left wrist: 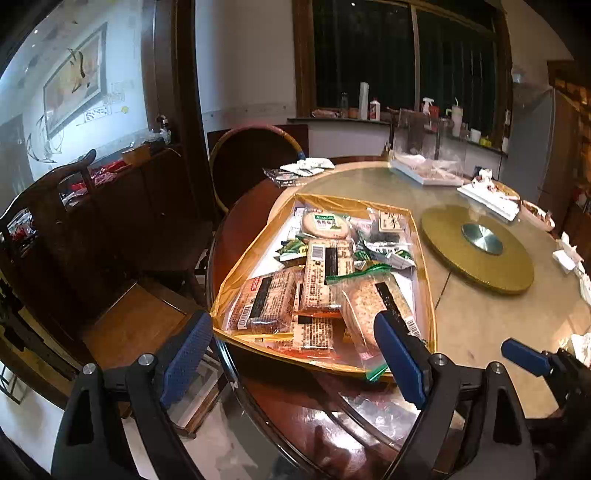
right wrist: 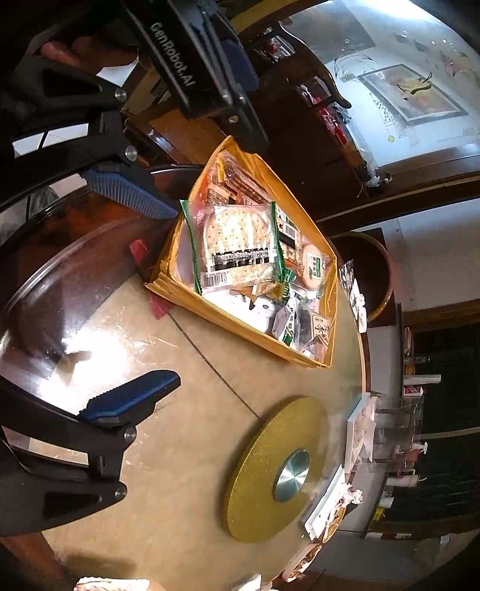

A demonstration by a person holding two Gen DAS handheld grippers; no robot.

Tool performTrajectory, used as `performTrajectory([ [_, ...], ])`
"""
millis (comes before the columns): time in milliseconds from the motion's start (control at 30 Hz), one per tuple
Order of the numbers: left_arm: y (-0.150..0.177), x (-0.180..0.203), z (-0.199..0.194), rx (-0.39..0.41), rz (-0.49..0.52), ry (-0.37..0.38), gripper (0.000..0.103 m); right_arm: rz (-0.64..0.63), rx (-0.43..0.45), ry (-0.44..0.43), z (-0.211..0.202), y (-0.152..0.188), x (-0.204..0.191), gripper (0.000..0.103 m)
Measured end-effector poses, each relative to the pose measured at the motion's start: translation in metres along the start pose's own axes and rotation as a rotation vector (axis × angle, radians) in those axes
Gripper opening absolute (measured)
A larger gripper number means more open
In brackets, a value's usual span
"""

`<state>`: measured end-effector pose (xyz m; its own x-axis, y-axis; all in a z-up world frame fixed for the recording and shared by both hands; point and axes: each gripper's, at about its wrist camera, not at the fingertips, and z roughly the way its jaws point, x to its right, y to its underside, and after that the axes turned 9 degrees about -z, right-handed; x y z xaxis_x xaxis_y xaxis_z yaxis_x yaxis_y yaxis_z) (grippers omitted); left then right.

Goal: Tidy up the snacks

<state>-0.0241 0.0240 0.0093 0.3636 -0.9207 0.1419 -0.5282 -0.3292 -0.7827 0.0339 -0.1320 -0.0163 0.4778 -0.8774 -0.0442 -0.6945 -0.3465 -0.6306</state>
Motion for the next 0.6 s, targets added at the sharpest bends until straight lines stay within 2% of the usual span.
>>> performTrajectory([
  [600, -0.006, -0.010, 0.014, -0.005, -0.003, -0.032, 0.089, -0.016, 0.011, -0.003, 0.011, -0.018, -0.006, 0.084],
])
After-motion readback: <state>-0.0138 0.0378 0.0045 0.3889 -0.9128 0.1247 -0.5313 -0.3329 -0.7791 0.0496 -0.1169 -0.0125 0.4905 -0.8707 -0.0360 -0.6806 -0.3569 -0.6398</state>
